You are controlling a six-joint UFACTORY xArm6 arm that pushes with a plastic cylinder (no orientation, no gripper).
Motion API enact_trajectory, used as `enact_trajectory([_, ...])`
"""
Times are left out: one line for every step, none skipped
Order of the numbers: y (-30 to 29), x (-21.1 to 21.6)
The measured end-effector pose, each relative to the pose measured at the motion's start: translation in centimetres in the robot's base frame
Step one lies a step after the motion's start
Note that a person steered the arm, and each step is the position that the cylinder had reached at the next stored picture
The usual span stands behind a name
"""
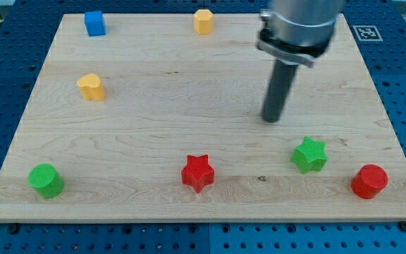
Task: Push the red star closer to the red circle
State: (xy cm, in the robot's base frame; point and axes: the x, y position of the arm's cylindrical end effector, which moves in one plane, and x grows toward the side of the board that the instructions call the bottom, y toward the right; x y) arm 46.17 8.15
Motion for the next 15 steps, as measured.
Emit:
enact_trajectory([-7.5,0.0])
enact_trajectory([-14.7,0.5])
enact_trajectory([-19.6,2.7])
enact_trajectory([-19.8,6.5])
enact_trajectory([-17.7,8.8])
enact_trajectory([-17.7,8.9])
enact_trajectory([-15.8,10.7])
enact_trajectory([-12.2,11.1])
enact_trajectory([-8.6,11.1])
enact_trajectory([-4.7,11.1])
enact_trajectory([-0.7,11.1])
enact_trajectory([3.1,11.1])
enact_trajectory([6.2,11.1])
enact_trajectory([6.9,11.3])
enact_trajectory([6.8,11.4])
